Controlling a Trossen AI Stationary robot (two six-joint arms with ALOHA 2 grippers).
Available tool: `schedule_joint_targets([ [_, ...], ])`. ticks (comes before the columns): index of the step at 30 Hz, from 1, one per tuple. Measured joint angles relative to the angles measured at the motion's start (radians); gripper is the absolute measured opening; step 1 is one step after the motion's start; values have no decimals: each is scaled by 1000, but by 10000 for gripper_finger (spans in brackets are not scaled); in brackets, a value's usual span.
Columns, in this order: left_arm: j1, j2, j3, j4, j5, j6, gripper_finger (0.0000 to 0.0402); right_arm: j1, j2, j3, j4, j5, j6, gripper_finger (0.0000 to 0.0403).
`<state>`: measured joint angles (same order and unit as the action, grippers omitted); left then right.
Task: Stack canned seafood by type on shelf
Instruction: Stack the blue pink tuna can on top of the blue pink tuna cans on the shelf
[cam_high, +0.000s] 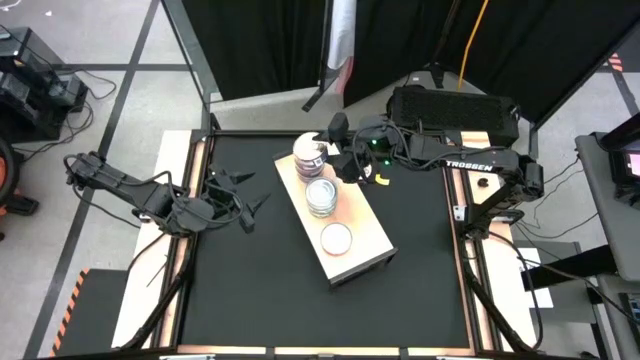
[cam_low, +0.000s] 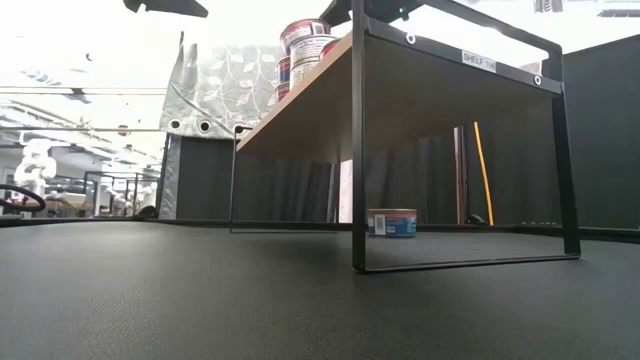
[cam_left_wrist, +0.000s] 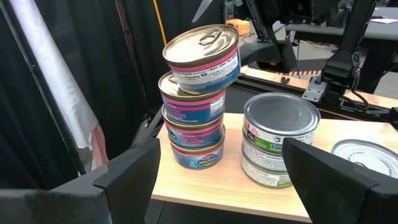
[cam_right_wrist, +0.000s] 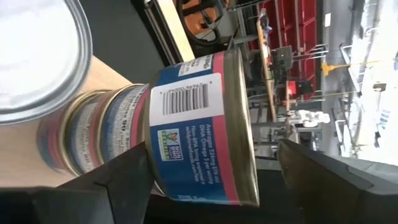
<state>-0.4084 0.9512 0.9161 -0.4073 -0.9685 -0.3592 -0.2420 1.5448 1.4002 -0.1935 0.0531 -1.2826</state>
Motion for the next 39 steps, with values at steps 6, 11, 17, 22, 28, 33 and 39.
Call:
schedule_joint_targets([
  [6,0,0,0,8,15,0,338,-8,0,2,-11,-7,40,338],
  [11,0,0,0,8,16,0,338,-10,0,2,-11,-6,54,338],
  [17,0,0,0,8,16,0,338,-20,0,2,-10,-8,89,338],
  [22,0,0,0,7,16,0,338,-20,0,40,-67,-7,104,338],
  [28,0,0,0,7,16,0,338,-20,0,108,-145,-8,141,338],
  [33,0,0,0,8,16,0,338,-23,0,116,-175,-7,152,338],
  [39,0,0,0,17,22,0,338,-26,0,116,-172,-7,153,338],
])
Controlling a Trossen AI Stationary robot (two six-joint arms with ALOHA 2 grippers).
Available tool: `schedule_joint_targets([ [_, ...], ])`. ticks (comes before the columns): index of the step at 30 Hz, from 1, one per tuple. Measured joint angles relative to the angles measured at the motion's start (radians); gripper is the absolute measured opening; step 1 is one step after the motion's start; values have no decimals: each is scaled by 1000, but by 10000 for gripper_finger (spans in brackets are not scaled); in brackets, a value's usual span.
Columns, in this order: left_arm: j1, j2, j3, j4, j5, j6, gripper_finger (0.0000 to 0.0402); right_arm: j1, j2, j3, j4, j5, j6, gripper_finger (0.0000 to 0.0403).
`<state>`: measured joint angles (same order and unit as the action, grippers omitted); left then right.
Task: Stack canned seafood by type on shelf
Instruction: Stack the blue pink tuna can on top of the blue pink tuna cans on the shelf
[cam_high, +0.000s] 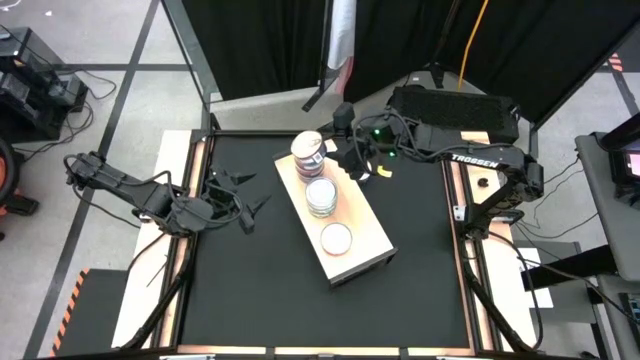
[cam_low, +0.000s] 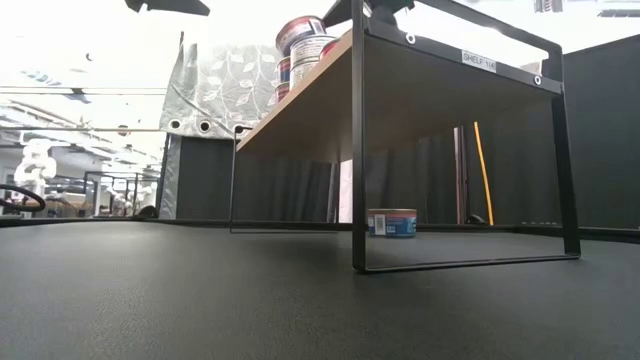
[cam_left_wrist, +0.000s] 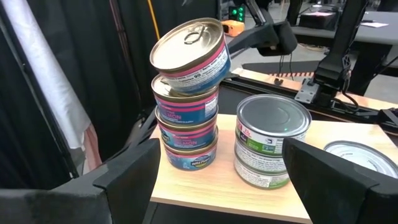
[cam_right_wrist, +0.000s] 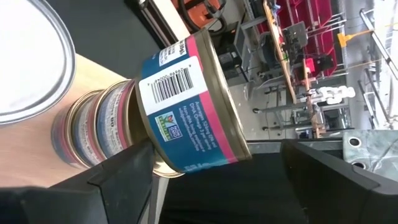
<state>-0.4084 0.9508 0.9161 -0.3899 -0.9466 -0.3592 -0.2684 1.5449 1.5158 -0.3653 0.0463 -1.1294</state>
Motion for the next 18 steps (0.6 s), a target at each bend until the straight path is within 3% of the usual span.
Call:
schedule_joint_targets([
  [18,0,0,0,17,20,1,338,-25,14,0,24,-1,-42,338],
])
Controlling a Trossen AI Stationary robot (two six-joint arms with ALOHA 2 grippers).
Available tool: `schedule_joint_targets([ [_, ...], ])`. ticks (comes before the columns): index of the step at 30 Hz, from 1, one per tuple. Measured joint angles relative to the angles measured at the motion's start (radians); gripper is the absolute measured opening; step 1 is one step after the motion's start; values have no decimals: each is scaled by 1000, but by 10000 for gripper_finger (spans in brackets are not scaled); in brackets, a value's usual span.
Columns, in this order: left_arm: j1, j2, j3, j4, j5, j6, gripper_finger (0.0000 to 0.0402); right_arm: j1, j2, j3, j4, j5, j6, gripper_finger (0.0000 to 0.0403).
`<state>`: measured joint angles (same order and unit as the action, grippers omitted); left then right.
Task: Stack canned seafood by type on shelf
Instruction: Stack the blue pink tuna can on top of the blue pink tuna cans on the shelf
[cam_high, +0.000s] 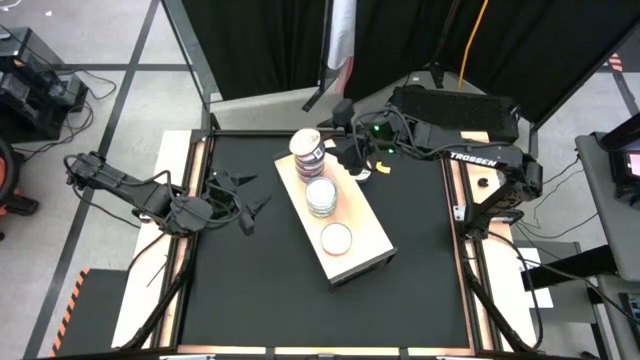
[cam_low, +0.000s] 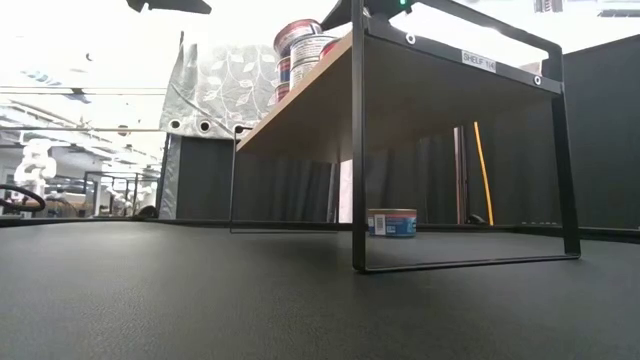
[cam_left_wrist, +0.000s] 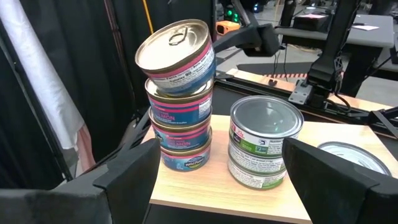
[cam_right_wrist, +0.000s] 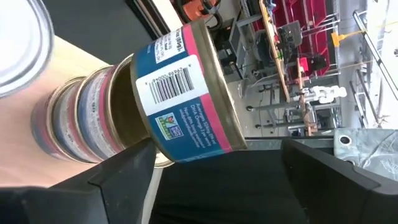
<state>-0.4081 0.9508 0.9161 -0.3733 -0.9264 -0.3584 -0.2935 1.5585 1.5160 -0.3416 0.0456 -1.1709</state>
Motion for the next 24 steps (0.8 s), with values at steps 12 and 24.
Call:
schedule_joint_targets([
  [12,0,0,0,-2,14,0,338,-1,7,1,-21,40,-7,338],
  [24,0,0,0,-3,13,57,338,21,-157,0,-323,321,331,338],
])
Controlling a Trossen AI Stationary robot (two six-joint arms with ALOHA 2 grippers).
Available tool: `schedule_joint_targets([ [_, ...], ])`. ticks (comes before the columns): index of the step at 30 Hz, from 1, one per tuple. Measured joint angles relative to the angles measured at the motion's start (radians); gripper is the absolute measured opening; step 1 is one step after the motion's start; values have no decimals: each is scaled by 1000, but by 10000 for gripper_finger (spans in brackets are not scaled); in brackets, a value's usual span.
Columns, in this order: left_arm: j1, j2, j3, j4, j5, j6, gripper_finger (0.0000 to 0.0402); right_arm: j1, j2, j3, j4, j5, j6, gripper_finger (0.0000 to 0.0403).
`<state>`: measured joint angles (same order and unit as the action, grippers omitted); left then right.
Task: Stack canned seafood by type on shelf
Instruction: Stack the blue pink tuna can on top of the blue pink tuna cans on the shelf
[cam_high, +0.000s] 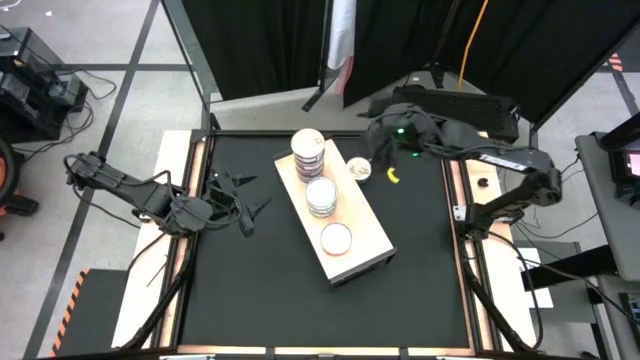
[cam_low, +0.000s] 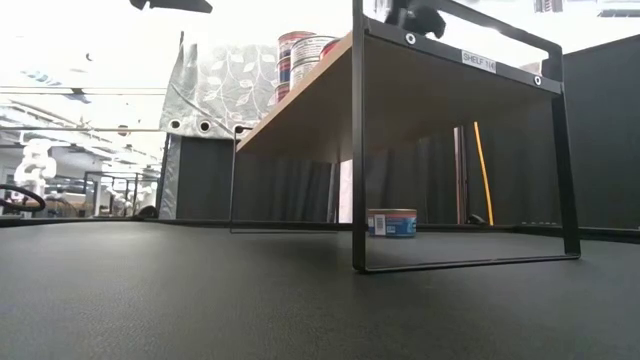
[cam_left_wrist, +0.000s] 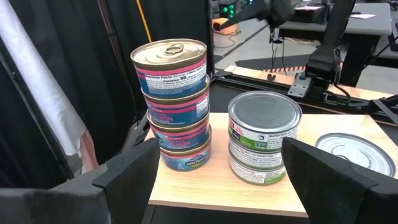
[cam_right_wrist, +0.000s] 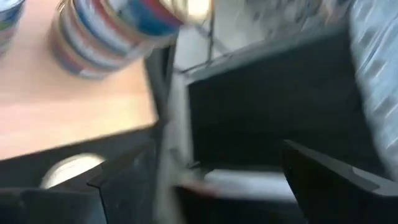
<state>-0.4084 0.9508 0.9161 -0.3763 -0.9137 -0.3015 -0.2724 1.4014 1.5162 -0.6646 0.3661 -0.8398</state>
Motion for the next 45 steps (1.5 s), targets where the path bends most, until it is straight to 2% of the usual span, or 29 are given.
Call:
schedule_joint_targets([
  [4,0,1,0,4,-1,26,338,-77,-79,-18,-216,-104,288,338],
  [7,0,13,0,3,0,34,338,-154,-141,-117,-247,-208,382,338],
  [10,0,27,0,15,-6,70,338,-233,-193,-280,-121,-327,340,338],
  [14,9,41,0,103,-49,146,338,-346,-242,-515,211,-515,194,338],
  [16,17,43,0,136,-82,182,338,-396,-245,-595,343,-550,145,338],
  [19,32,43,0,140,-155,187,338,-457,-242,-650,462,-574,113,333],
  [23,52,43,0,130,-203,147,338,-496,-207,-673,452,-706,118,306],
  [29,76,51,0,136,-196,55,338,-493,-115,-691,433,-727,227,240],
  [36,80,114,0,184,-165,45,338,-491,-41,-692,396,-731,316,166],
  [45,80,231,0,303,-137,45,338,-447,-9,-692,325,-735,342,111],
])
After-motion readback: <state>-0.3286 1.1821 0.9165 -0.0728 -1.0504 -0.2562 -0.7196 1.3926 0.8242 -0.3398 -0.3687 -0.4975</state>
